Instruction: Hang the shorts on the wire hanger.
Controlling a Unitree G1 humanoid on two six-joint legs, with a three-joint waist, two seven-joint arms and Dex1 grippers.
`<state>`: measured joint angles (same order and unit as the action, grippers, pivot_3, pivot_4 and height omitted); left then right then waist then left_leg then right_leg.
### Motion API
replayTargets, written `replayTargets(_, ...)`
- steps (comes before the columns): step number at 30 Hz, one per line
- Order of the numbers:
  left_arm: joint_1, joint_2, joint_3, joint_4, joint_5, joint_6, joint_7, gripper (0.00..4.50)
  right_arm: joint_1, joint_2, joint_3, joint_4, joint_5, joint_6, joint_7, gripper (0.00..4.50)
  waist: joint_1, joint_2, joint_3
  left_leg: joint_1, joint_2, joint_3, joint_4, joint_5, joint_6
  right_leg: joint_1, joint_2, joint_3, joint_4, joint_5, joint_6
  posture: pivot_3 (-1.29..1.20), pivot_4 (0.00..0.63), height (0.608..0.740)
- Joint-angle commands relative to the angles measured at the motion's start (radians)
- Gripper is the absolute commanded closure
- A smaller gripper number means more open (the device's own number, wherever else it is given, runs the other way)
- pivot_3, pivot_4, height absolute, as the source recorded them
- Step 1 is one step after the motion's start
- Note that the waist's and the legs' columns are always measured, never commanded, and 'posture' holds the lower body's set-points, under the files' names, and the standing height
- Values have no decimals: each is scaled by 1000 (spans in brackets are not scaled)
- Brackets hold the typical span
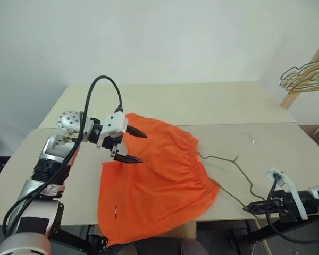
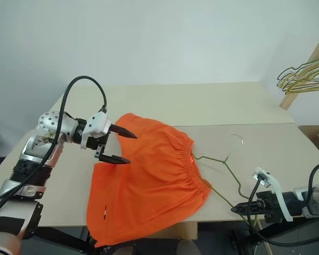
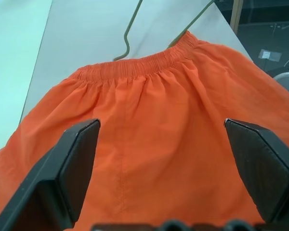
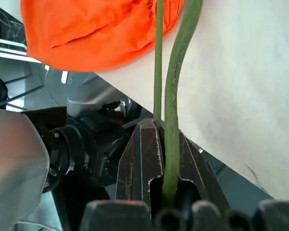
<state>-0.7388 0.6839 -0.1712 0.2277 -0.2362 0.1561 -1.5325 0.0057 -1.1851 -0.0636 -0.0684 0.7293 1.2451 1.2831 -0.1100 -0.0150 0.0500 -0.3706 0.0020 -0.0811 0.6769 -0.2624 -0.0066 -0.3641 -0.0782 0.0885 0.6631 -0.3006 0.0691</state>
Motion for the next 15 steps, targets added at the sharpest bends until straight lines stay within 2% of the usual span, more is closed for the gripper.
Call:
replayTargets(1, 6, 26, 28, -44, -17, 7, 14, 29, 6, -50, -26, 21, 23, -9, 60, 4500, 8, 0, 0, 0, 0, 0, 0, 0, 0, 0, 0, 0, 0, 0, 0, -65, 6, 740)
replayTargets(8, 38, 42, 30, -93, -27, 26, 32, 29, -243, 96, 59, 170, -12, 76, -53, 4500, 14, 0, 0, 4, 1, 1, 0, 0, 0, 3, 2, 0, 1, 0, 0, -14, 13, 740)
replayTargets(15, 69, 79, 48, -139, -35, 55, 45, 29, -273, 82, 143, 135, 7, 62, 34, 4500, 62, 0, 1, -1, 0, 0, 1, -1, 1, -3, 1, 0, 1, 0, -1, 12, 19, 740)
